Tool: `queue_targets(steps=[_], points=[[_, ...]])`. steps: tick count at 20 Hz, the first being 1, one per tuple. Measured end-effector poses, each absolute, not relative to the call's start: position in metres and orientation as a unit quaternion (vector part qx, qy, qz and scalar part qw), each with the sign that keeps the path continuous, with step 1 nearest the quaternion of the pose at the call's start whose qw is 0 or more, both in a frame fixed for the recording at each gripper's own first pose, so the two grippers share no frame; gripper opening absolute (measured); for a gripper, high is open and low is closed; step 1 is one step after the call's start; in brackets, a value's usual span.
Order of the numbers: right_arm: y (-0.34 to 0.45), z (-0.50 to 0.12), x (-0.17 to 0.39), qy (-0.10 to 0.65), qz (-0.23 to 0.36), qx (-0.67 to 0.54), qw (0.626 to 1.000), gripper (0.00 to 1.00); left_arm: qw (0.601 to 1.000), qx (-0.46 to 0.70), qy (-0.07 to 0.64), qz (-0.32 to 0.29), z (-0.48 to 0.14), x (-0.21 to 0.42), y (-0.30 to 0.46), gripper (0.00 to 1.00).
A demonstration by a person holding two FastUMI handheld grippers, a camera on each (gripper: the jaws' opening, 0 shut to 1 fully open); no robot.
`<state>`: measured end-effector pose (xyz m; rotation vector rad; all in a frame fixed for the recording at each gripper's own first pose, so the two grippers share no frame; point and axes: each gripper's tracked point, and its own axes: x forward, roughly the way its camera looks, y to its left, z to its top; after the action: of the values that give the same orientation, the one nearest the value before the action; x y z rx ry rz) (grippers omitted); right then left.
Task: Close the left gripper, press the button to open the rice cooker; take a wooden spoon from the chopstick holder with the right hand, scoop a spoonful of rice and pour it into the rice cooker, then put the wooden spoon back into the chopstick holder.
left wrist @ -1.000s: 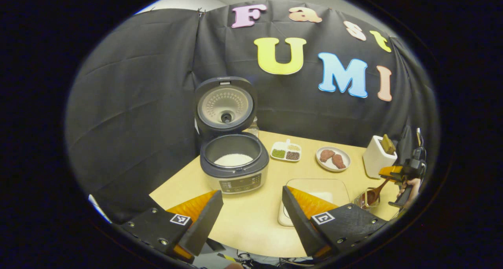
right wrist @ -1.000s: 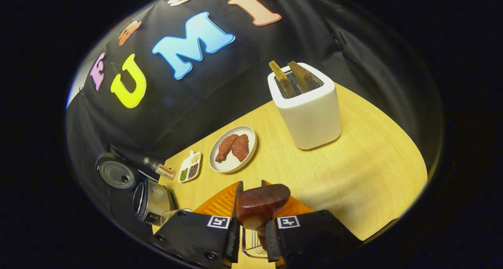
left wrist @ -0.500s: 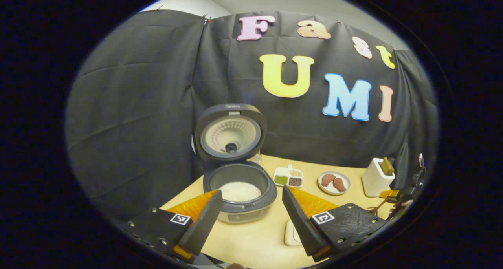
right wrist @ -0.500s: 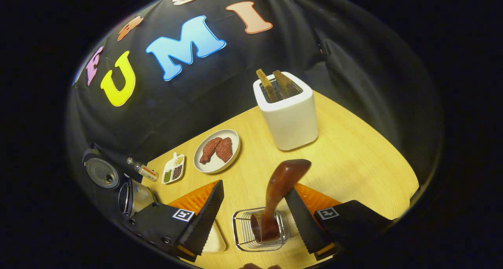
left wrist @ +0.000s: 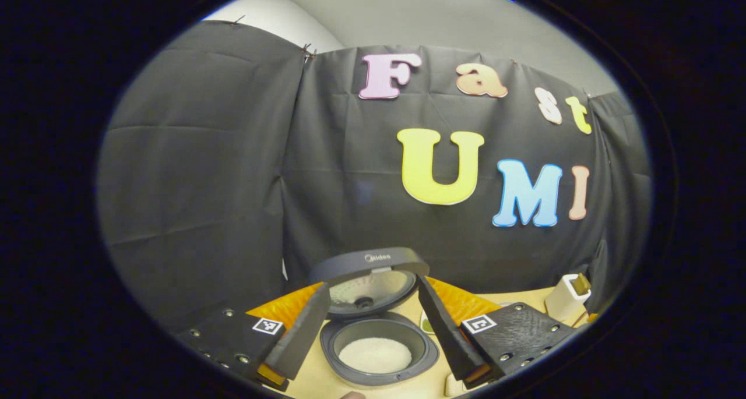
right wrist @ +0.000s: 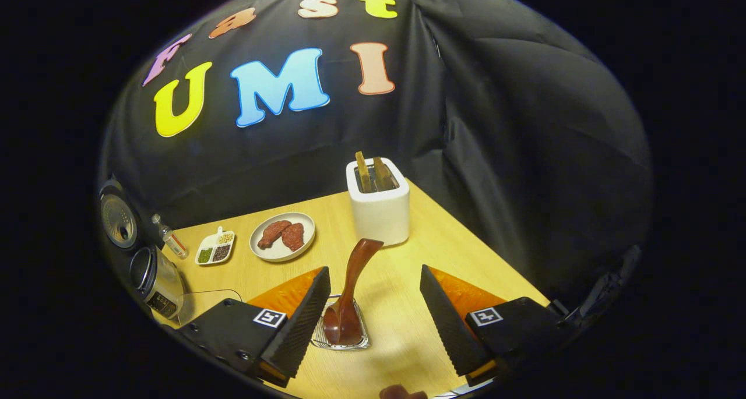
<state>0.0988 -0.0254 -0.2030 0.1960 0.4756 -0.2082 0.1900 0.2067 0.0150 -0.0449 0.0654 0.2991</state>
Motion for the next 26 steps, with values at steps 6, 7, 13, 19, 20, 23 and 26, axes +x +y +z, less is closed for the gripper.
queue_targets(steps=[6, 7, 13, 19, 20, 23, 26], points=[[-0.025, -0.145, 0.058, 0.153, -0.143, 0.095, 0.973, 0.98, 0.993, 0.015, 0.019, 0.115, 0.051, 0.255, 0.239, 0.95], [-0.025, -0.141, 0.051, 0.15, -0.15, 0.088, 0.973, 0.98, 0.993, 0.018, 0.023, 0.11, 0.052, 0.268, 0.242, 0.95], [-0.03, -0.13, 0.013, 0.123, -0.196, 0.07, 0.97, 0.98, 0.988, 0.047, 0.073, 0.126, 0.03, 0.334, 0.278, 0.94], [-0.037, -0.149, -0.008, 0.133, -0.21, 0.083, 0.965, 0.98, 0.986, 0.035, 0.118, 0.113, 0.001, 0.353, 0.272, 0.95], [-0.035, -0.152, -0.008, 0.138, -0.202, 0.082, 0.966, 0.98, 0.986, 0.025, 0.126, 0.108, -0.006, 0.354, 0.267, 0.95], [-0.024, -0.157, 0.0, 0.153, -0.165, 0.075, 0.971, 0.98, 0.982, -0.019, 0.143, 0.119, -0.021, 0.35, 0.261, 0.96], [-0.014, -0.166, 0.012, 0.17, -0.117, 0.048, 0.977, 0.98, 0.977, -0.054, 0.157, 0.132, -0.032, 0.336, 0.252, 0.98]])
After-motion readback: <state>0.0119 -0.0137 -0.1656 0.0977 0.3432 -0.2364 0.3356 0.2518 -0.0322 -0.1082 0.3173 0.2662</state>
